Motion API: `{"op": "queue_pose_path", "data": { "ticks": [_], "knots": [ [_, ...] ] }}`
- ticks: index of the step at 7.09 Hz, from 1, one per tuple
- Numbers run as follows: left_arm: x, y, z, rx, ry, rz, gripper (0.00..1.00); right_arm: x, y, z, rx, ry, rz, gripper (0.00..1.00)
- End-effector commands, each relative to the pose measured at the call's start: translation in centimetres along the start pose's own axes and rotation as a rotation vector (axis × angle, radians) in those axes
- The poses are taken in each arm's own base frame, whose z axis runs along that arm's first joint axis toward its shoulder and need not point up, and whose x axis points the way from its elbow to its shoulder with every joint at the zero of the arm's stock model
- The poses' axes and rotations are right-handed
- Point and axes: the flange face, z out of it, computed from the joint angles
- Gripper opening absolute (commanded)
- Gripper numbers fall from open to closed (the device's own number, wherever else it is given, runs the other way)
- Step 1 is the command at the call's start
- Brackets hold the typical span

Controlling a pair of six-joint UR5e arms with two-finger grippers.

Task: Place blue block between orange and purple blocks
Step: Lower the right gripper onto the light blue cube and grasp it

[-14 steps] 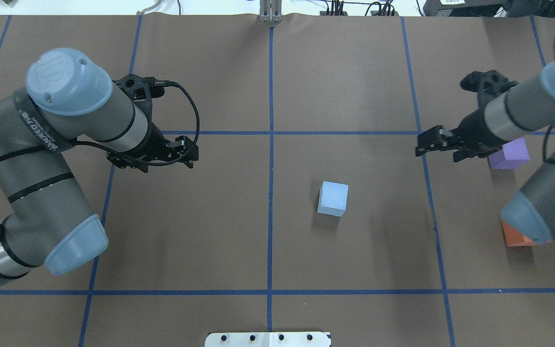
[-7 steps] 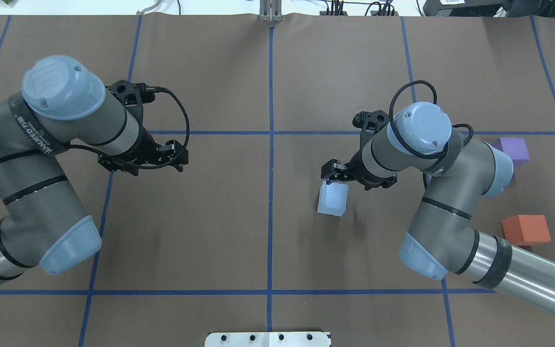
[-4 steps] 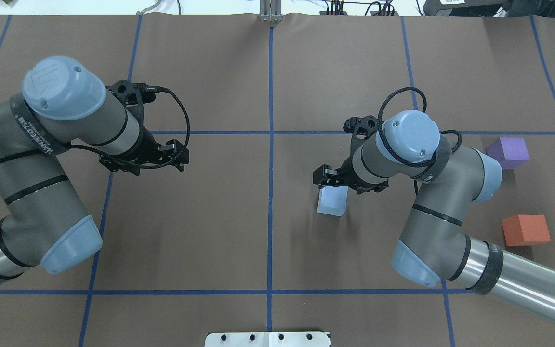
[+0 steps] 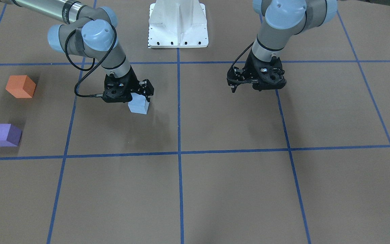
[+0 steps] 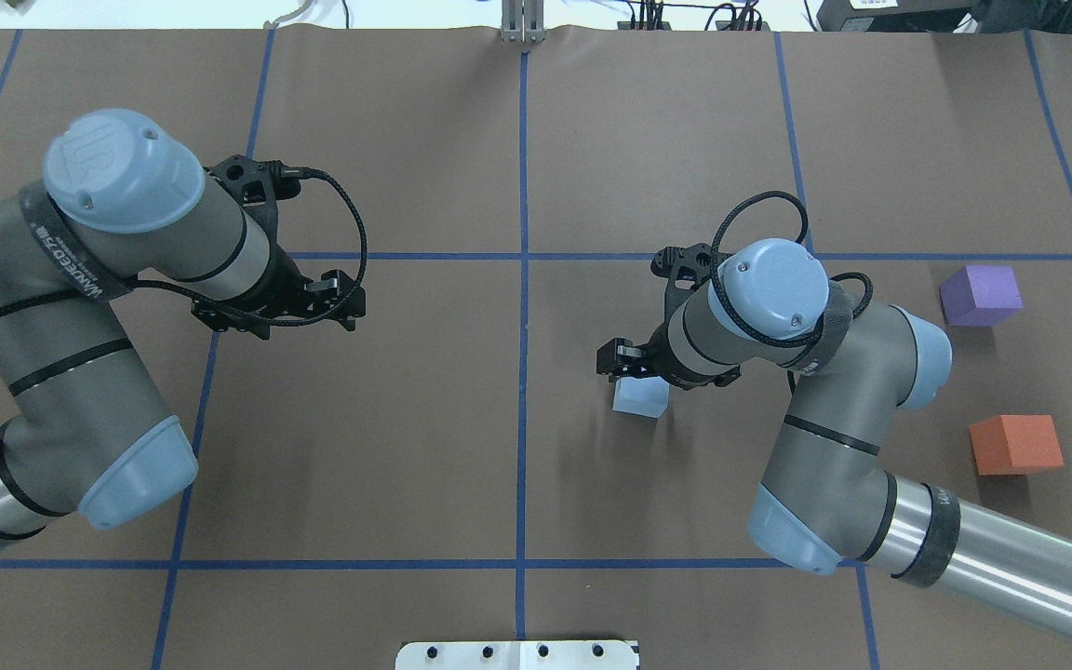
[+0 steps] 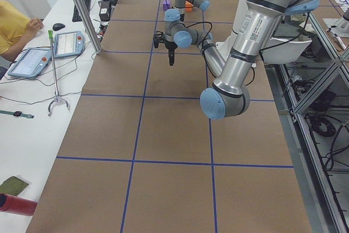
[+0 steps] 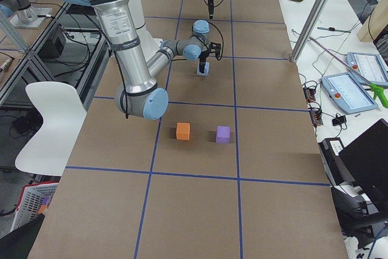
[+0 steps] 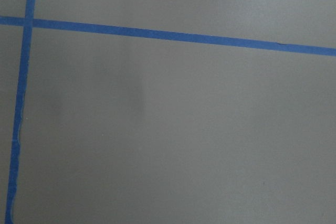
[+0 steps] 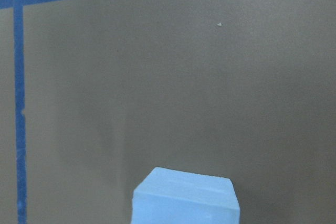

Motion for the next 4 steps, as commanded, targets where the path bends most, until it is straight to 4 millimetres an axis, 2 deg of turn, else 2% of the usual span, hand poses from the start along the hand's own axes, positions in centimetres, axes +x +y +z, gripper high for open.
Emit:
{"op": "queue_pose_path", "data": {
  "ticks": [1,2,4],
  "knots": [
    [0.0,0.0,0.0,0.001,0.002,0.001,1.00,0.0,0.0,0.6,0.003,0.009,0.001,0.98],
    [0.0,0.0,0.0,0.000,0.000,-0.002,1.00,0.1,0.1,1.2,0.005,0.018,0.000,0.97],
    [0.1,0.1,0.1,-0.002,0.000,-0.004,1.00,-1.5,-0.7,2.8,0.010,0.034,0.002,0.94]
  ]
}}
